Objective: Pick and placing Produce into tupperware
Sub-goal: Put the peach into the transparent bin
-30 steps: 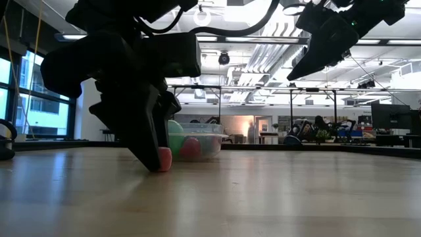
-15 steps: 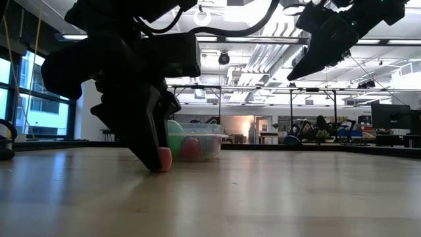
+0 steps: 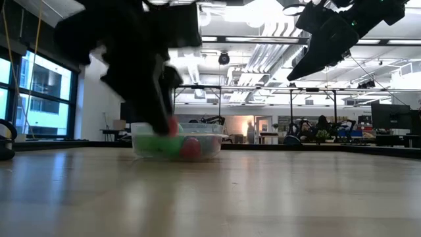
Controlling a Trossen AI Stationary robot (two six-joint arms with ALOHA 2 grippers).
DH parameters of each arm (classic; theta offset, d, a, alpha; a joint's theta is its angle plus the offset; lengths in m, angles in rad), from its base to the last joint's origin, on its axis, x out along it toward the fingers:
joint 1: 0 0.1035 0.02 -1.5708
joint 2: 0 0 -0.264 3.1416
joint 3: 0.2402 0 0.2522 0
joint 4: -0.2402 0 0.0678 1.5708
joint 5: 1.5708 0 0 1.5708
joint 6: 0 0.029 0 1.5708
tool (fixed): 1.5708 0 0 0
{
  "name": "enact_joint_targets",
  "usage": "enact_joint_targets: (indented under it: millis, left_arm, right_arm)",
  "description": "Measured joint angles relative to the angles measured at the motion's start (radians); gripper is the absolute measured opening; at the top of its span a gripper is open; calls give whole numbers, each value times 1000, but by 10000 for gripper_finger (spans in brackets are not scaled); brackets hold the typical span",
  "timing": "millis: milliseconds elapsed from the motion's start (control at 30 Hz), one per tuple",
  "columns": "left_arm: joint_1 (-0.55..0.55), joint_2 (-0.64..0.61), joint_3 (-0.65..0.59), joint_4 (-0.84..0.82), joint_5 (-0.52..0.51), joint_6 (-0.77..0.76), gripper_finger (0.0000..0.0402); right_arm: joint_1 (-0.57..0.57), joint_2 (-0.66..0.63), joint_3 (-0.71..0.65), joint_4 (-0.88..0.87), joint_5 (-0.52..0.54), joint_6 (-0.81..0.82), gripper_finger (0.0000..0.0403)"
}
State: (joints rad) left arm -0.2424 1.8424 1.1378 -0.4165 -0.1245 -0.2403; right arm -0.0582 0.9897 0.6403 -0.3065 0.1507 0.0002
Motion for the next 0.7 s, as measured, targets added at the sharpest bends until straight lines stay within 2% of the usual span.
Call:
enact_joint_targets:
  millis: [100, 367, 533, 700]
  left_arm:
    - [0, -64, 0, -27, -59, 6, 126]
    - [28, -260, 1, -91, -299, 121, 126]
    - [140, -298, 1, -91, -280, 198, 126]
    - [290, -267, 1, -94, -161, 265, 126]
  right_arm:
    - [0, 0, 0, 0, 0, 0, 79]
    - [0, 0, 0, 0, 0, 0, 79]
    - [0, 0, 0, -5, 0, 0, 79]
    - [0, 0, 0, -6, 0, 0, 79]
